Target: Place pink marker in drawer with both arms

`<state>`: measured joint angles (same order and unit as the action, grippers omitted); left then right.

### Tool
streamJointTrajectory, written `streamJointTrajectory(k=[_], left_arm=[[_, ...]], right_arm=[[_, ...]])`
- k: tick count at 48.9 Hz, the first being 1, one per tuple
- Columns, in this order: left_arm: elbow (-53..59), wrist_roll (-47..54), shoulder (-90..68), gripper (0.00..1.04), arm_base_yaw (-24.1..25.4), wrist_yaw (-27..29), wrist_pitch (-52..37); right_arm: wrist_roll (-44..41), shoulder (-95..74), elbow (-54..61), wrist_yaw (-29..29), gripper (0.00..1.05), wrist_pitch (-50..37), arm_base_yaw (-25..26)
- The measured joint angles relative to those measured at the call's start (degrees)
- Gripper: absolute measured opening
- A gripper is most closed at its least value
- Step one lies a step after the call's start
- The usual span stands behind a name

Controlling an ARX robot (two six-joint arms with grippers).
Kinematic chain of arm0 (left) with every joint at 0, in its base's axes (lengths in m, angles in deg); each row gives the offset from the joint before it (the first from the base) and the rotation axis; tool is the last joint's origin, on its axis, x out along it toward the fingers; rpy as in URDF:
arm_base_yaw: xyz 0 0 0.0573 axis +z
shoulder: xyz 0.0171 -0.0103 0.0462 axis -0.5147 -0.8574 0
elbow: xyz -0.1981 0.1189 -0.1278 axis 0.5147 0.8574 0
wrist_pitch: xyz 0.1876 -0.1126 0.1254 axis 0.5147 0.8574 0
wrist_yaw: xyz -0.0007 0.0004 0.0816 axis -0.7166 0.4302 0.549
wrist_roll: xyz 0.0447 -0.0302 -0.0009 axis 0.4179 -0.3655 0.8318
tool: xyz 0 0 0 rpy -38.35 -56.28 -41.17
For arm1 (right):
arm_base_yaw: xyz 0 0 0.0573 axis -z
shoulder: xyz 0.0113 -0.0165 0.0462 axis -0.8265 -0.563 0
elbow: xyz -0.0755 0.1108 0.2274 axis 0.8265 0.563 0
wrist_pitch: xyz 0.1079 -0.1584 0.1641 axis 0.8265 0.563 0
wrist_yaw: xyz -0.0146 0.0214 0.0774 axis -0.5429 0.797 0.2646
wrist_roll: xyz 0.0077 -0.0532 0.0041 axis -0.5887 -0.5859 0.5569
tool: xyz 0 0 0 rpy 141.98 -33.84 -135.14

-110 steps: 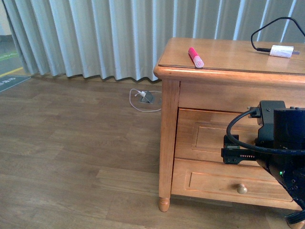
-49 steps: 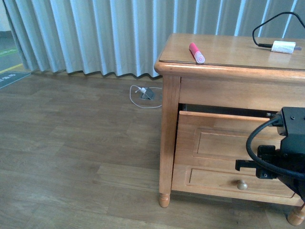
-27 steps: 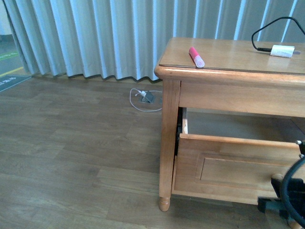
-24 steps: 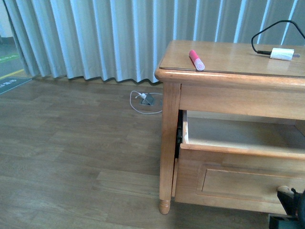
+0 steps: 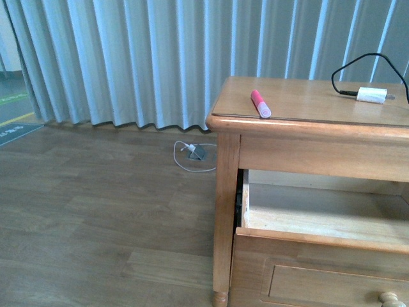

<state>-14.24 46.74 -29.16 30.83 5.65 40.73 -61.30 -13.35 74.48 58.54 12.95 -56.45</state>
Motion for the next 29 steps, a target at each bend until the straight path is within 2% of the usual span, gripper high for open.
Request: streamJointTrajectory(k=[4, 9, 16, 22, 29], left_arm=[[0.0, 0.0, 0.0, 0.99, 0.0, 0.0, 0.0], [0.0, 0.0, 0.0, 0.99, 0.0, 0.0, 0.0], [0.0, 0.0, 0.0, 0.99, 0.0, 0.0, 0.0], [0.0, 0.0, 0.0, 0.99, 0.0, 0.0, 0.0], [0.0, 0.0, 0.0, 0.99, 0.0, 0.0, 0.0]], right_arm=[[0.11, 11.02, -1.25, 1.97, 0.98, 10.25, 0.9], [0.0, 24.72, -3.58, 4.46, 0.96, 23.54, 2.51], [-0.68, 37.94, -5.95, 8.48, 0.96, 36.89, 4.31], [-1.49, 46.47, -6.91, 11.13, 0.96, 45.57, 6.21], [-1.95, 49.03, -7.1, 13.27, 0.96, 47.98, 8.0]])
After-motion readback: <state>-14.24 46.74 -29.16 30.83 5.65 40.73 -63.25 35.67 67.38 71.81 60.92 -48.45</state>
